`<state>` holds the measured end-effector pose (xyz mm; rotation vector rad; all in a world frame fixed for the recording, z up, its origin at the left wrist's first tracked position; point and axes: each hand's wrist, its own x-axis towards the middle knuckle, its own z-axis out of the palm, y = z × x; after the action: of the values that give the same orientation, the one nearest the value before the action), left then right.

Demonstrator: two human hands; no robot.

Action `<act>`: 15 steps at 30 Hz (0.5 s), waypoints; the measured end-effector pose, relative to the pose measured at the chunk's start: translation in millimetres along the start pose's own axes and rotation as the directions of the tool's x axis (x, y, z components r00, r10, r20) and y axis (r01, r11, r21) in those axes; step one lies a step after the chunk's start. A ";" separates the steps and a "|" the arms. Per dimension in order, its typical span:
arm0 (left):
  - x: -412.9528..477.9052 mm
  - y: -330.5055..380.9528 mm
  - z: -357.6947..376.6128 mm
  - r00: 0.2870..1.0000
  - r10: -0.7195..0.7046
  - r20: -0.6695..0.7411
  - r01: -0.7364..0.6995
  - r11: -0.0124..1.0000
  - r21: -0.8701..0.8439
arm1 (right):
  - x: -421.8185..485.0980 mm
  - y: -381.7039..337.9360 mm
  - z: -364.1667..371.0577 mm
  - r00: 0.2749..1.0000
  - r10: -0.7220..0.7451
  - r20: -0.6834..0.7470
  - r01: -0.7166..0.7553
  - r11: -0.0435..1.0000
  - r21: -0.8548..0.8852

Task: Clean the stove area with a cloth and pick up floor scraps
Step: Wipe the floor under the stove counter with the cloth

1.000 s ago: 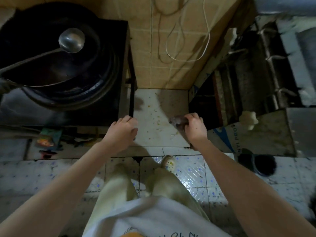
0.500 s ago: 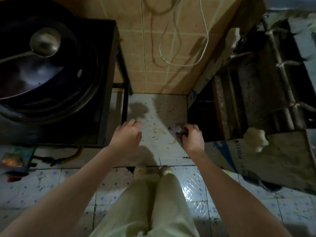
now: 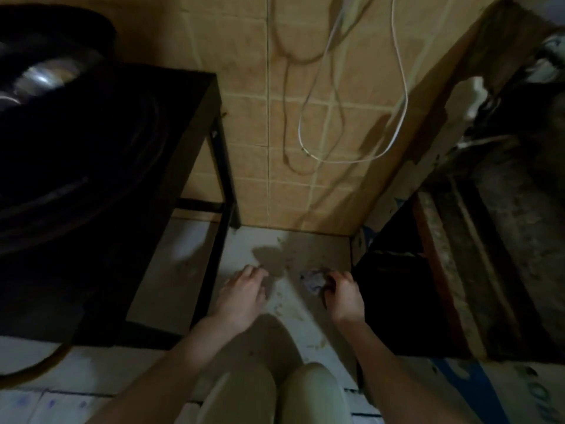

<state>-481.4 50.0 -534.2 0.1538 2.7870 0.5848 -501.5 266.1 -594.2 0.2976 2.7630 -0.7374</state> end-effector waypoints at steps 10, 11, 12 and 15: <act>106.1 -79.0 145.3 0.990 -0.027 -0.137 0.029 1.000 0.012 | 112.1 67.8 138.4 0.996 -0.070 -0.063 0.083 0.971 0.225; 117.0 -88.2 160.5 0.989 -0.038 -0.141 0.038 0.999 -0.006 | 126.1 75.1 153.4 0.995 -0.073 -0.068 0.086 0.973 0.215; 127.5 -97.2 174.9 0.988 -0.045 -0.148 0.042 0.999 -0.021 | 139.6 81.5 167.7 0.994 -0.080 -0.074 0.093 0.975 0.201; 159.6 -126.8 214.1 0.985 -0.019 -0.172 0.019 1.000 0.000 | 178.6 99.0 205.8 0.989 -0.108 -0.103 0.122 0.982 0.144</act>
<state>-574.6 40.9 -814.5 0.0808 2.9517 0.6179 -602.7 267.8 -865.9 0.2081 2.8382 -0.9878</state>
